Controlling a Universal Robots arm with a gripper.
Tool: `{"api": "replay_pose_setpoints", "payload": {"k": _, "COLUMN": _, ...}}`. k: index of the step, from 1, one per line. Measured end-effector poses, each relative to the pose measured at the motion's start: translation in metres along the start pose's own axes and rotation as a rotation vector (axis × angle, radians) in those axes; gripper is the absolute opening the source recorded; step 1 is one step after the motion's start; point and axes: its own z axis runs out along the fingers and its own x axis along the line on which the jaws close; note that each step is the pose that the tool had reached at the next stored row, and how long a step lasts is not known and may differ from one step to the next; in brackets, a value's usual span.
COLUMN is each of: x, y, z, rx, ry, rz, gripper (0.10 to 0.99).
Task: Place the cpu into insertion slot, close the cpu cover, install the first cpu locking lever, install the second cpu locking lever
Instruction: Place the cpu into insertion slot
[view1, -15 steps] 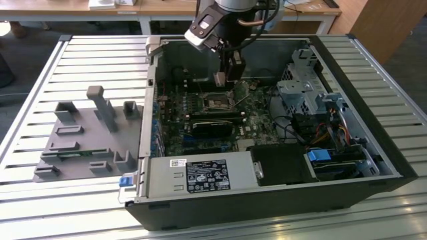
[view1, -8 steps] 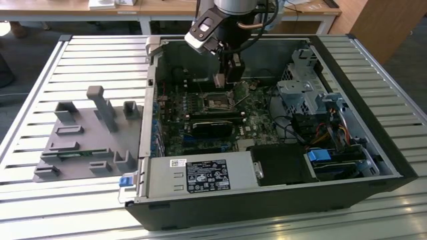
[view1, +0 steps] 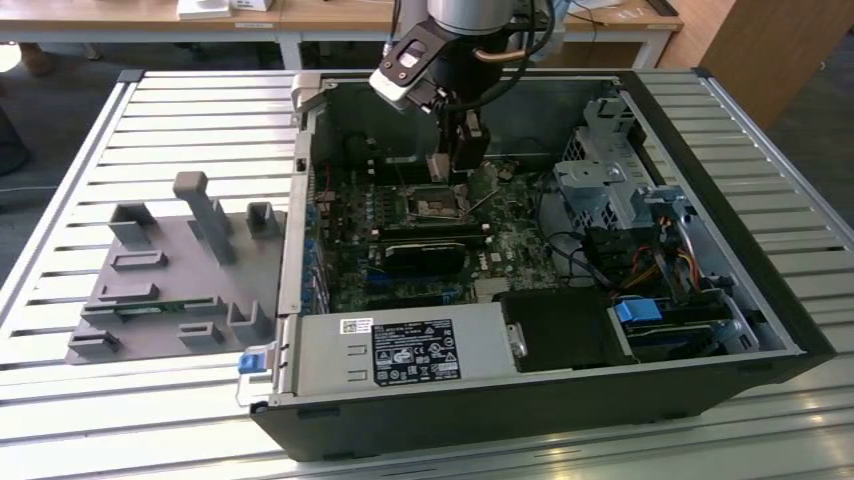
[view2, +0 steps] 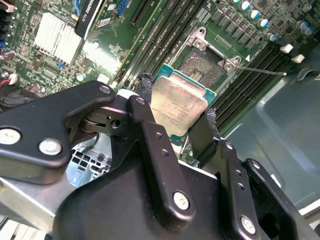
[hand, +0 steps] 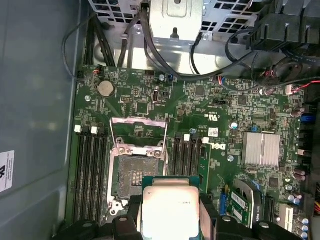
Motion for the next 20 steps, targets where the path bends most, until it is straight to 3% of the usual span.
{"api": "replay_pose_setpoints", "payload": {"k": 12, "x": 0.0004, "y": -0.0002, "z": 0.0085, "rx": -0.005, "ry": -0.0004, "rz": 0.005, "gripper": 0.541}}
{"api": "replay_pose_setpoints", "payload": {"k": 16, "x": 0.0004, "y": -0.0003, "z": 0.0121, "rx": -0.006, "ry": 0.0057, "rz": 0.004, "gripper": 0.541}}
{"api": "replay_pose_setpoints", "payload": {"k": 20, "x": 0.0005, "y": -0.0003, "z": 0.0151, "rx": -0.006, "ry": 0.0062, "rz": 0.004, "gripper": 0.541}}
